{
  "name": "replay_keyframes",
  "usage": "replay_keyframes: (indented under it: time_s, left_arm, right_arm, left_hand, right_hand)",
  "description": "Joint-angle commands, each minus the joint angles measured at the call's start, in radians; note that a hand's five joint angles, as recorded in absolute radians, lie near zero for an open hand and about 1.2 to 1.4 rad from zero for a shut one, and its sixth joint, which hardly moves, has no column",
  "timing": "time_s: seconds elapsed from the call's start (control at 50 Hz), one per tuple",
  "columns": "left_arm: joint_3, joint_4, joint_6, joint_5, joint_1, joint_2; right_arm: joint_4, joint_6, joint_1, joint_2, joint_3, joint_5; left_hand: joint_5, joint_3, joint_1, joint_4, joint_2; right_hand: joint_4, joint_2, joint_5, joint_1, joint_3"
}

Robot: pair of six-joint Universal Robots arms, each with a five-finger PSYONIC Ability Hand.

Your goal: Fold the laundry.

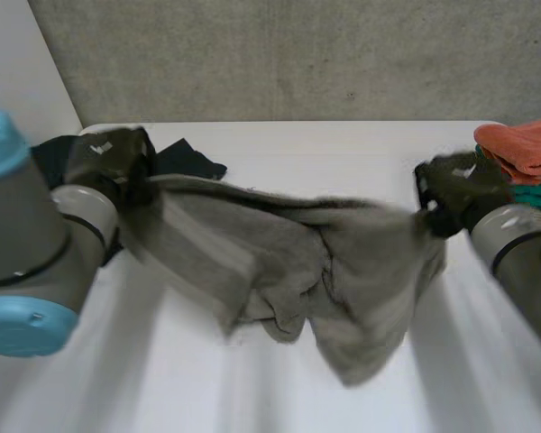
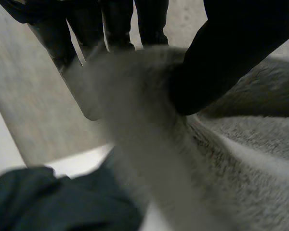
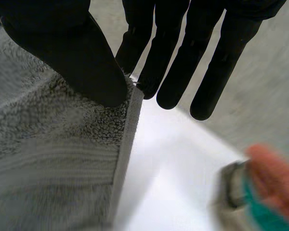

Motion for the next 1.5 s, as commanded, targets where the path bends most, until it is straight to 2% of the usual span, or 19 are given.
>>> replay_keyframes:
  time_s: [0.02, 0.12, 0.18, 0.26, 0.32, 0.34, 0.42, 0.58, 0.68, 0.94, 0.98, 1.02, 1.04, 1.16, 1.24, 1.28, 1.38, 1.44, 1.5]
  left_arm:
    - [-0.028, 0.001, 0.106, 0.085, 0.017, 0.031]
    - [-0.071, 0.025, 0.099, 0.115, 0.003, -0.062]
    - [-0.071, 0.036, 0.099, 0.114, -0.020, -0.102]
    - [-0.081, 0.047, 0.099, 0.114, -0.034, -0.112]
    - [-0.092, 0.048, 0.099, 0.114, -0.034, -0.107]
    - [-0.095, 0.048, 0.100, 0.114, -0.032, -0.104]
    - [-0.103, 0.048, 0.100, 0.114, -0.026, -0.075]
    - [-0.127, 0.055, 0.099, 0.115, -0.021, -0.041]
    - [-0.143, 0.058, 0.099, 0.117, -0.020, -0.036]
    - [-0.155, 0.058, 0.100, 0.122, 0.020, -0.041]
    - [-0.157, 0.058, 0.102, 0.123, 0.035, -0.044]
    - [-0.151, 0.065, 0.105, 0.123, 0.046, -0.050]
    - [-0.138, 0.082, 0.109, 0.123, 0.055, -0.062]
    - [0.039, 0.226, 0.118, 0.170, 0.084, -0.171]
    - [0.308, 0.317, 0.152, 0.229, 0.112, -0.227]
    - [0.444, 0.378, 0.192, 0.249, 0.136, -0.230]
    - [0.570, 0.585, 0.200, 0.244, 0.176, -0.222]
    - [0.580, 0.668, 0.198, 0.247, 0.186, -0.219]
    - [0.557, 0.657, 0.198, 0.250, 0.186, -0.219]
  right_arm:
    - [0.060, -0.181, -0.042, -0.050, -0.034, -0.106]
    - [0.091, -0.109, -0.033, 0.087, 0.002, -0.187]
    - [0.124, -0.091, -0.030, 0.172, 0.007, -0.195]
    - [0.206, -0.088, -0.047, 0.185, -0.001, -0.192]
    - [0.217, -0.077, -0.051, 0.183, -0.001, -0.200]
    - [0.211, -0.069, -0.053, 0.180, -0.002, -0.198]
    - [0.204, -0.031, -0.076, 0.156, -0.021, -0.180]
    - [0.229, 0.110, -0.194, 0.142, -0.070, -0.200]
    - [0.332, 0.096, -0.212, 0.159, -0.109, -0.220]
    - [0.395, 0.072, -0.202, 0.355, -0.214, -0.289]
    - [0.393, 0.075, -0.202, 0.386, -0.246, -0.289]
    - [0.382, 0.078, -0.202, 0.392, -0.269, -0.286]
    - [0.355, 0.078, -0.202, 0.390, -0.299, -0.284]
    - [0.179, 0.057, -0.202, 0.355, -0.467, -0.240]
    - [-0.059, 0.020, -0.179, 0.332, -0.560, -0.186]
    - [-0.258, -0.020, -0.147, 0.304, -0.574, -0.146]
    - [-0.602, -0.106, -0.122, 0.238, -0.519, -0.112]
    - [-0.647, -0.112, -0.119, 0.229, -0.496, -0.115]
    - [-0.606, -0.114, -0.119, 0.231, -0.484, -0.115]
  left_hand:
    - [0.244, 0.209, 0.230, 0.200, 0.202]
    - [0.244, 0.209, 0.230, 0.200, 0.202]
    - [0.244, 0.209, 0.230, 0.200, 0.202]
    - [0.244, 0.209, 0.230, 0.200, 0.202]
    - [0.244, 0.209, 0.230, 0.200, 0.202]
    - [0.244, 0.209, 0.230, 0.200, 0.202]
    - [0.244, 0.209, 0.230, 0.200, 0.202]
    - [0.244, 0.209, 0.230, 0.200, 0.202]
    - [0.244, 0.209, 0.230, 0.200, 0.202]
    - [0.244, 0.209, 0.230, 0.200, 0.202]
    - [0.244, 0.209, 0.230, 0.200, 0.202]
    - [0.244, 0.209, 0.230, 0.200, 0.202]
    - [0.244, 0.209, 0.230, 0.200, 0.202]
    - [0.244, 0.209, 0.230, 0.200, 0.202]
    - [0.244, 0.209, 0.230, 0.200, 0.202]
    - [0.244, 0.209, 0.230, 0.200, 0.202]
    - [0.244, 0.209, 0.230, 0.200, 0.202]
    - [0.244, 0.209, 0.230, 0.200, 0.202]
    - [0.244, 0.209, 0.230, 0.200, 0.202]
  right_hand:
    - [0.203, 0.222, 0.222, 0.285, 0.211]
    - [0.203, 0.222, 0.222, 0.285, 0.211]
    - [0.203, 0.222, 0.222, 0.285, 0.211]
    - [0.203, 0.222, 0.222, 0.285, 0.211]
    - [-0.179, -0.161, -0.160, -0.098, -0.171]
    - [-0.402, -0.383, -0.383, -0.320, -0.393]
    - [-0.662, -0.643, -0.642, -0.580, -0.653]
    - [-0.900, -0.881, -0.881, -0.818, -0.891]
    - [-0.953, -0.934, -0.934, -0.871, -0.944]
    - [-0.883, -0.864, -0.864, -0.801, -0.874]
    - [-0.517, -0.498, -0.498, -0.435, -0.509]
    - [0.034, 0.052, 0.053, 0.115, 0.042]
    - [0.201, 0.220, 0.220, 0.283, 0.210]
    - [0.203, 0.222, 0.222, 0.285, 0.211]
    - [0.203, 0.222, 0.222, 0.285, 0.211]
    - [0.203, 0.222, 0.222, 0.285, 0.211]
    - [0.203, 0.222, 0.222, 0.285, 0.211]
    - [0.203, 0.222, 0.222, 0.285, 0.211]
    - [0.203, 0.222, 0.222, 0.285, 0.211]
